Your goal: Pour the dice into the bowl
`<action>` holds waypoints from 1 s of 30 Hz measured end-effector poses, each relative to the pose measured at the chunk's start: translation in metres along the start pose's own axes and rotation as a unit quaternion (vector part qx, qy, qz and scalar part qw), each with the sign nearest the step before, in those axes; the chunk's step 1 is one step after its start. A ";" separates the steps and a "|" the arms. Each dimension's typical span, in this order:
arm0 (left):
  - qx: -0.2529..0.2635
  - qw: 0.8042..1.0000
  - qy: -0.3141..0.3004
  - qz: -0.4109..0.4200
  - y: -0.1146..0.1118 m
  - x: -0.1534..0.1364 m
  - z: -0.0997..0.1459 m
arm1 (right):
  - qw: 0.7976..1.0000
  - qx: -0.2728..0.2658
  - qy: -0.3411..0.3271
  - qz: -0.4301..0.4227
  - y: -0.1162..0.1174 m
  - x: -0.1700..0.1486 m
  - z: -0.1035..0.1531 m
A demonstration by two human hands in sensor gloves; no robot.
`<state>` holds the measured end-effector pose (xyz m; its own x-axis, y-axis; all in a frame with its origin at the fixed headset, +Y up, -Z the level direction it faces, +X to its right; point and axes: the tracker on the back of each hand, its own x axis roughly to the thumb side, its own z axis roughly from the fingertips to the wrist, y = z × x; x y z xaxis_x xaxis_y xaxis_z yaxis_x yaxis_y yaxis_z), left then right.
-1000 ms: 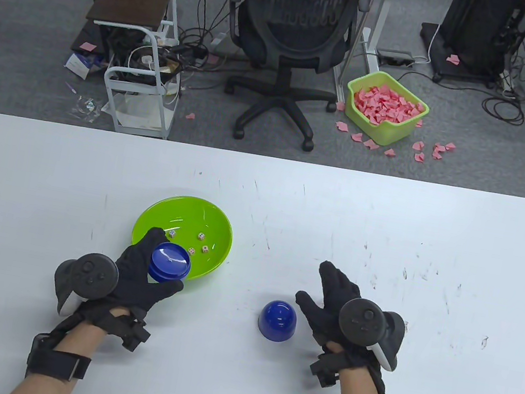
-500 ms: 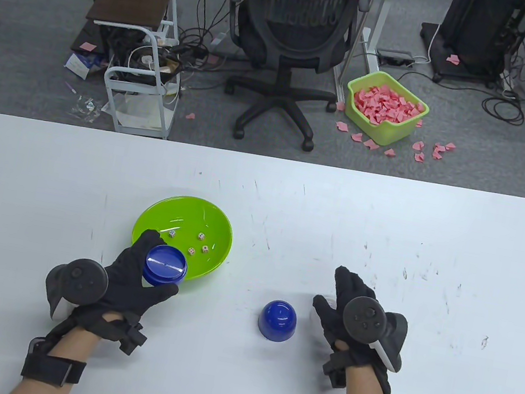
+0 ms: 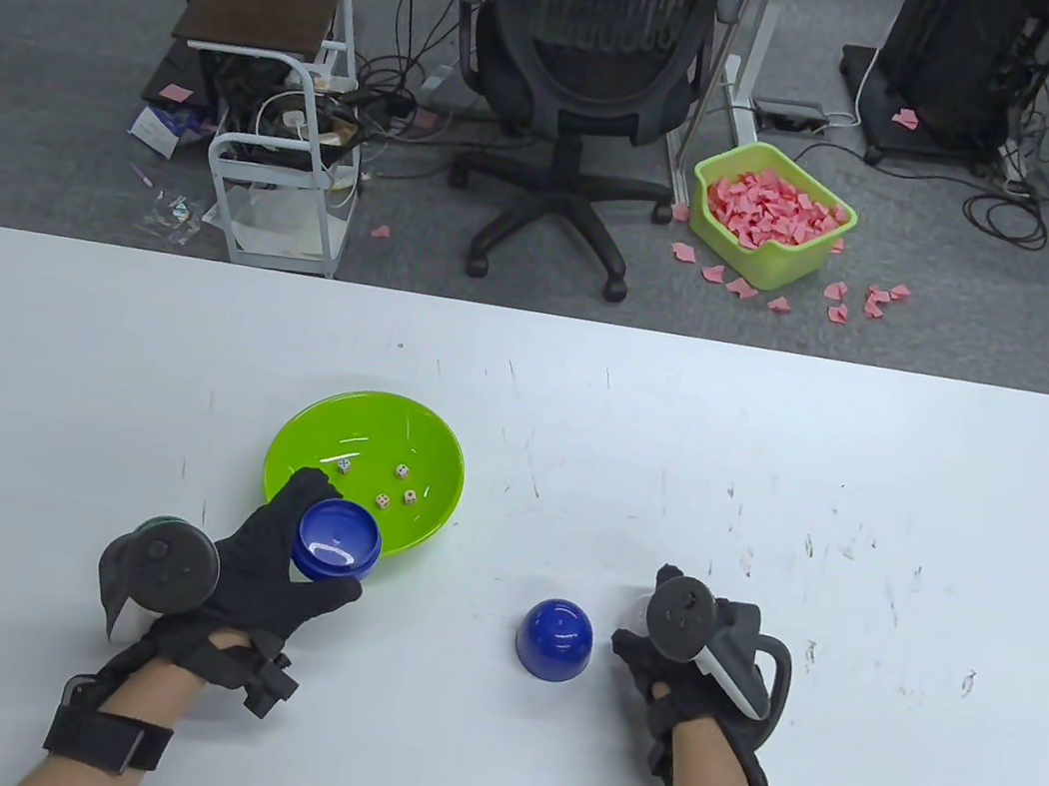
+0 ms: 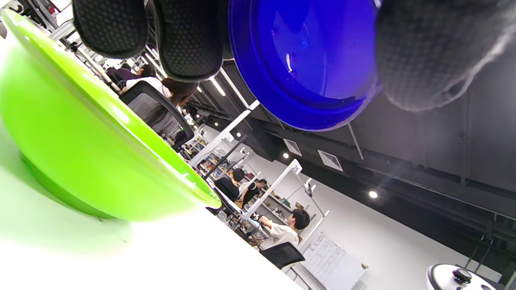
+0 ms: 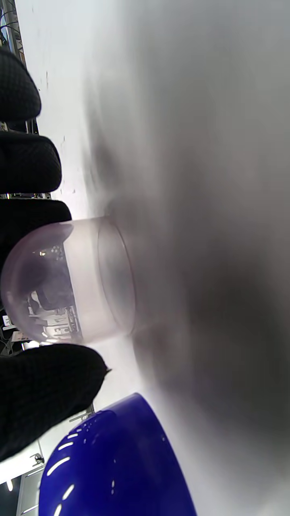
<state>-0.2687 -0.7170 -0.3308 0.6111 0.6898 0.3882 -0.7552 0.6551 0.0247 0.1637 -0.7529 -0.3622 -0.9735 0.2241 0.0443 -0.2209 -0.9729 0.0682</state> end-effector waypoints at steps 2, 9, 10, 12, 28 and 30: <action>0.000 1.000 -0.002 0.000 0.000 0.000 0.000 | 1.000 -0.004 0.000 -0.002 0.000 0.000 0.000; 0.002 1.000 0.003 0.007 0.001 -0.005 0.002 | 1.000 -0.024 -0.008 0.002 -0.001 0.000 0.001; 0.007 1.000 0.004 0.006 0.001 -0.006 0.003 | 0.999 -0.034 -0.012 -0.001 -0.004 0.000 0.002; 0.011 1.000 0.005 0.004 0.002 -0.007 0.003 | 0.999 -0.049 -0.016 -0.007 -0.008 0.003 0.004; 0.007 1.000 0.001 0.002 -0.007 -0.007 0.003 | 0.972 -0.162 -0.162 -0.041 -0.063 0.085 0.011; 0.006 1.000 -0.001 0.000 -0.007 -0.007 0.003 | 0.968 -0.165 -0.181 -0.051 -0.068 0.098 0.011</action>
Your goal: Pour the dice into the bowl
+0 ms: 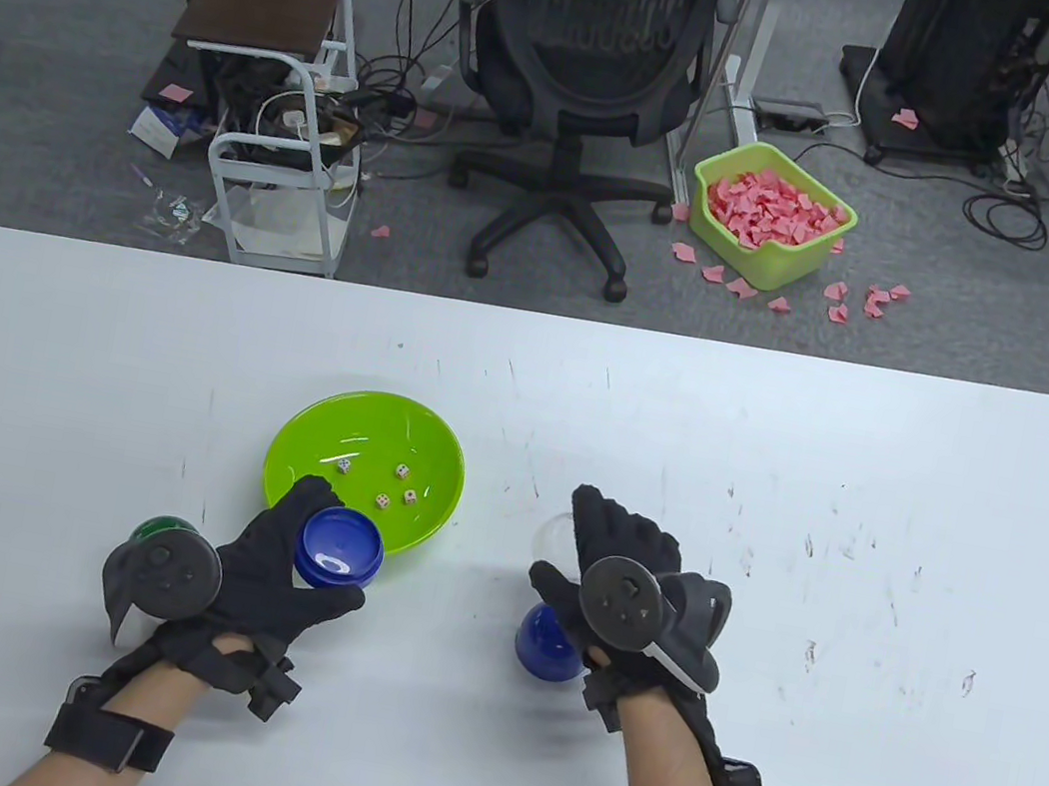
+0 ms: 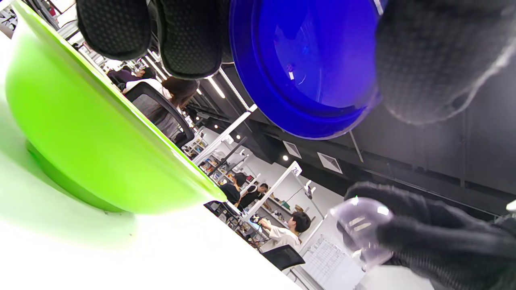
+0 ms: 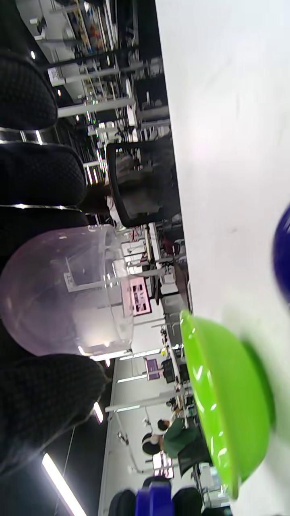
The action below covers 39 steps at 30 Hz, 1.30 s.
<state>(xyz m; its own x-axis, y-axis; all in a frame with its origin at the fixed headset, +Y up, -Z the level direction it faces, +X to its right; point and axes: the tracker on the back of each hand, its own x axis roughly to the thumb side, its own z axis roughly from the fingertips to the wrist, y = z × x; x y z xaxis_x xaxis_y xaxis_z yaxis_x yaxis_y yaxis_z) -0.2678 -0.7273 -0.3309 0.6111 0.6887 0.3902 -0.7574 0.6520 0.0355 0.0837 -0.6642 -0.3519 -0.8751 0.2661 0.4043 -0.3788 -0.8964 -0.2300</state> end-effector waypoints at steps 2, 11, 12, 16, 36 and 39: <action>-0.002 1.000 -0.001 0.000 -0.001 0.000 0.000 | 1.000 -0.003 -0.018 -0.012 -0.001 0.013 -0.005; -0.026 1.000 -0.008 0.000 -0.008 0.003 0.000 | 0.994 0.004 -0.074 -0.081 0.004 0.060 -0.018; -0.028 1.000 -0.008 0.001 -0.010 0.003 0.000 | 0.993 0.007 -0.082 -0.086 0.006 0.066 -0.019; -0.037 0.999 -0.010 -0.002 -0.014 0.004 0.000 | 0.990 0.017 -0.106 -0.096 0.012 0.085 -0.022; -0.040 0.999 -0.022 -0.003 -0.019 0.006 0.000 | 0.983 0.075 -0.138 -0.095 0.029 0.120 -0.029; -0.042 0.999 -0.021 0.000 -0.019 0.006 0.000 | 0.982 0.083 -0.136 -0.098 0.028 0.120 -0.029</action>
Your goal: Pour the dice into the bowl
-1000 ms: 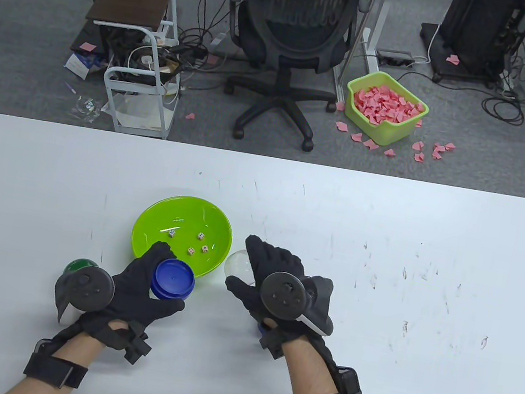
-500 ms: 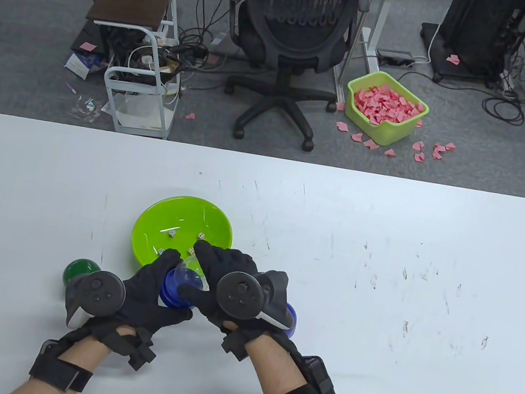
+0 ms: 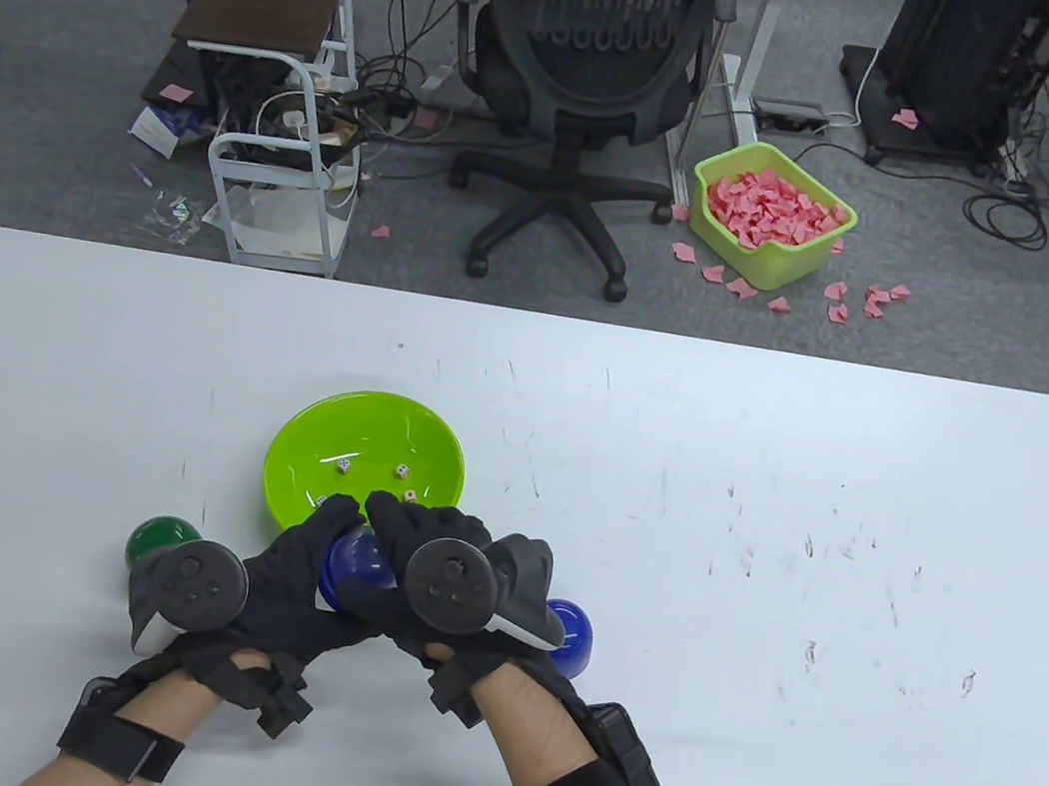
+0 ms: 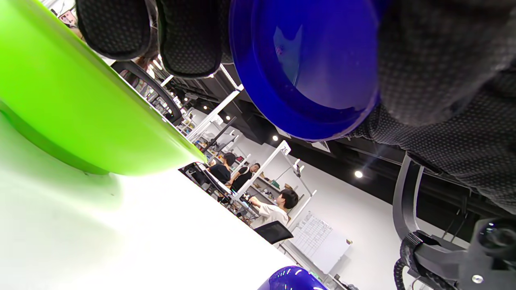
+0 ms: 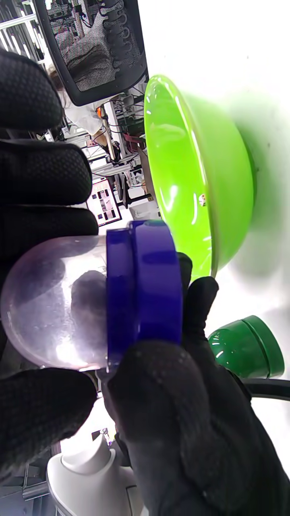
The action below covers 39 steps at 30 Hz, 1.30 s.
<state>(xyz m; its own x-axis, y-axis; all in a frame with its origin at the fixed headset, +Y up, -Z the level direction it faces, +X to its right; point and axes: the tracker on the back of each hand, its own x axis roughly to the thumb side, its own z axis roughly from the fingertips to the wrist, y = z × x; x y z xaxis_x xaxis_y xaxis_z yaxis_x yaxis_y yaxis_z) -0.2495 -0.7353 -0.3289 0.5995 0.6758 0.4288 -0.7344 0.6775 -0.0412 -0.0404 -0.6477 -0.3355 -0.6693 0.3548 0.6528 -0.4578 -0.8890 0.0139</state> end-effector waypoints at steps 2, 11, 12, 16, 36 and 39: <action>0.000 1.000 -0.001 0.000 0.000 0.000 0.000 | 1.000 -0.003 -0.002 -0.003 -0.002 -0.001 0.002; 0.012 1.000 0.006 0.007 0.006 -0.004 0.000 | 0.999 -0.012 0.034 0.008 -0.018 -0.033 0.029; 0.012 1.000 0.007 0.007 0.006 -0.004 0.000 | 0.999 -0.010 0.041 0.015 -0.018 -0.037 0.032; 0.011 1.000 0.007 0.006 0.006 -0.004 0.000 | 0.996 0.000 0.083 0.039 -0.014 -0.063 0.051; 0.011 1.000 0.015 0.003 0.008 -0.004 0.000 | 0.957 0.144 0.202 0.147 0.025 -0.116 0.089; 0.012 1.000 0.015 0.003 0.009 -0.004 0.000 | 0.955 0.153 0.205 0.153 0.029 -0.117 0.089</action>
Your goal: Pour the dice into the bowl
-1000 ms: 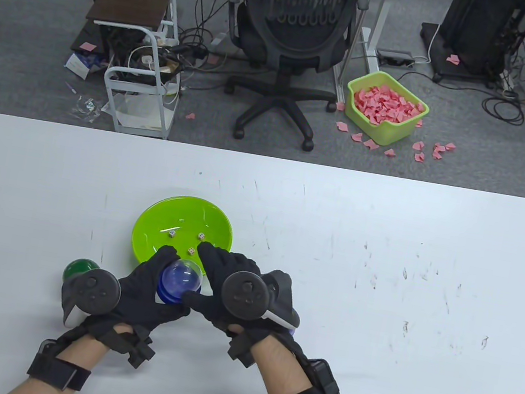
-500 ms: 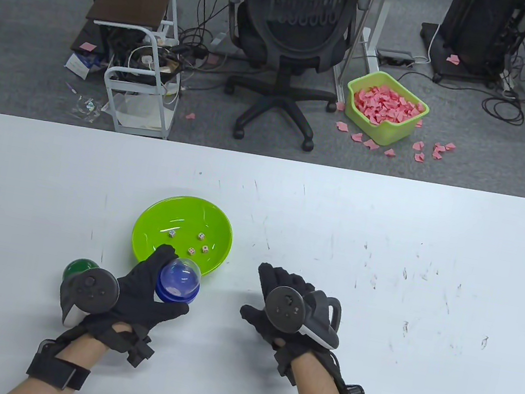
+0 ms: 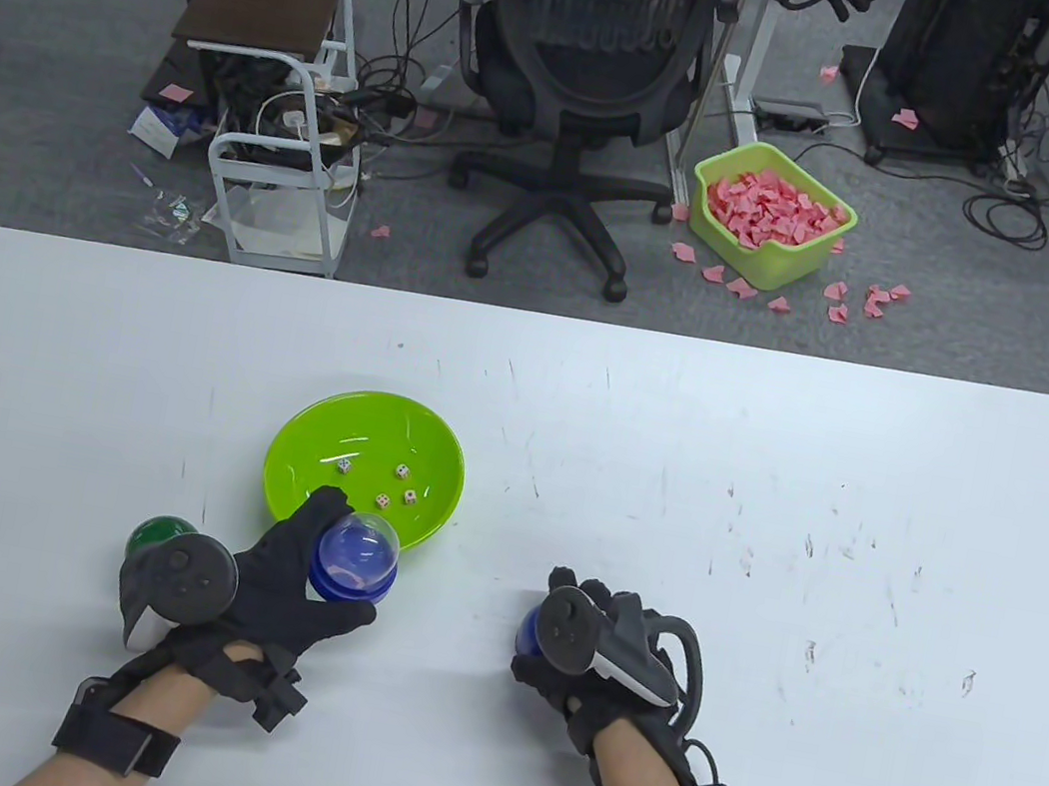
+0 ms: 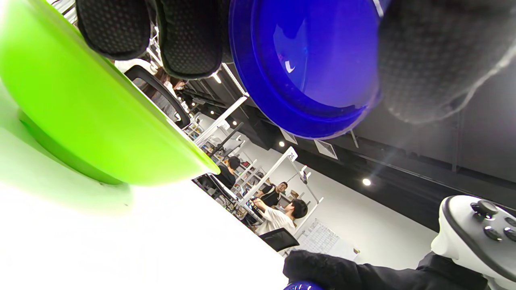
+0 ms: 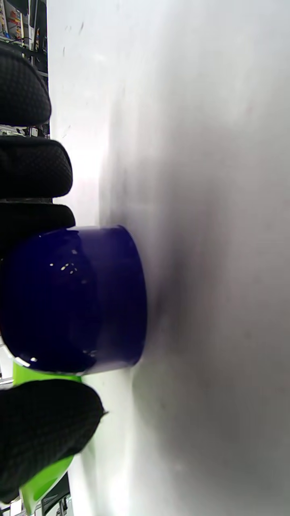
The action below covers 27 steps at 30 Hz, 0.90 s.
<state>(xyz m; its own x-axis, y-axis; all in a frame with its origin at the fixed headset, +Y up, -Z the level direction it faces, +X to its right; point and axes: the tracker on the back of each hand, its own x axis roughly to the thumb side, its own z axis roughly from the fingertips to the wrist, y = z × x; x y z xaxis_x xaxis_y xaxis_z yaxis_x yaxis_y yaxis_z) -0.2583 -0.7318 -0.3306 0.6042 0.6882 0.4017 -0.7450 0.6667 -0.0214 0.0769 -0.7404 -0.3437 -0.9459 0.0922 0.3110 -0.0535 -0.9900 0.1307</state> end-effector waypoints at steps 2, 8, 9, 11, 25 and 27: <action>0.001 1.000 0.001 0.001 0.000 0.000 0.000 | 1.000 -0.006 -0.001 -0.005 0.000 0.000 0.000; 0.002 1.000 0.002 0.001 0.001 0.000 0.000 | 1.000 -0.007 -0.004 -0.007 0.001 0.000 -0.001; 0.002 1.000 0.001 0.001 0.001 0.000 0.000 | 1.000 -0.009 -0.005 -0.008 0.001 0.000 -0.001; 0.002 1.000 0.002 0.000 0.001 0.000 0.000 | 1.000 -0.012 -0.005 -0.008 0.001 0.000 -0.001; -0.005 1.000 0.004 -0.010 0.000 0.000 0.000 | 0.985 -0.136 -0.057 -0.086 -0.065 0.019 0.007; -0.006 1.000 0.004 -0.012 -0.001 0.000 0.000 | 0.979 -0.155 -0.072 -0.107 -0.077 0.025 0.008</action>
<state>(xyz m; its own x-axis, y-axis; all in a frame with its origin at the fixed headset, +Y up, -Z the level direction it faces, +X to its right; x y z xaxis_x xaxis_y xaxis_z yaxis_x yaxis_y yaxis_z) -0.2581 -0.7325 -0.3309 0.6240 0.6744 0.3949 -0.7271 0.6861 -0.0228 0.0603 -0.6608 -0.3384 -0.8491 0.2926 0.4398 -0.3610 -0.9292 -0.0789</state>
